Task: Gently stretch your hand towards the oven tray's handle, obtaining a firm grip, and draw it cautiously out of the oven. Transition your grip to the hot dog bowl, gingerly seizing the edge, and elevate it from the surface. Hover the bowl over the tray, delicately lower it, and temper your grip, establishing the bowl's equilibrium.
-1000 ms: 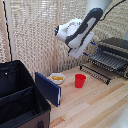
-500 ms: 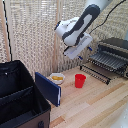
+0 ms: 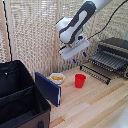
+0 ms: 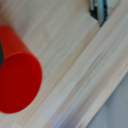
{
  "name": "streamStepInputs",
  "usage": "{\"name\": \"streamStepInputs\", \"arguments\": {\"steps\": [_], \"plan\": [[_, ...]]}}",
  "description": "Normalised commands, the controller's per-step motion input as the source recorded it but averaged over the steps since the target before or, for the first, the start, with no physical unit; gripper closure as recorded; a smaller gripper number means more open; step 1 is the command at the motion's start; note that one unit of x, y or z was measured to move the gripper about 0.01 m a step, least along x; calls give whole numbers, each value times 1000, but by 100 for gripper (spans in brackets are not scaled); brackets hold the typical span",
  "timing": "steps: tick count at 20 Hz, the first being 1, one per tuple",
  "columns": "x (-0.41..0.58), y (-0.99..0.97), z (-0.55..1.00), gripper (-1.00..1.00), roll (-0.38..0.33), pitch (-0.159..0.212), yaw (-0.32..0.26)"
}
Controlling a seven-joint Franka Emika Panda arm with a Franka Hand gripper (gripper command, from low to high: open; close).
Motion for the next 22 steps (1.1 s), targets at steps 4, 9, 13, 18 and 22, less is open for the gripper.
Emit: {"name": "streamStepInputs", "arguments": {"steps": [4, 9, 13, 18, 22], "plan": [[411, 294, 0, -100, 343, -87, -84], [443, 284, 0, -100, 329, -95, -79], [533, 106, 0, -100, 294, -48, -24], [514, 10, 0, -100, 273, -2, -11], [421, -15, 0, -100, 257, 13, -28]]}}
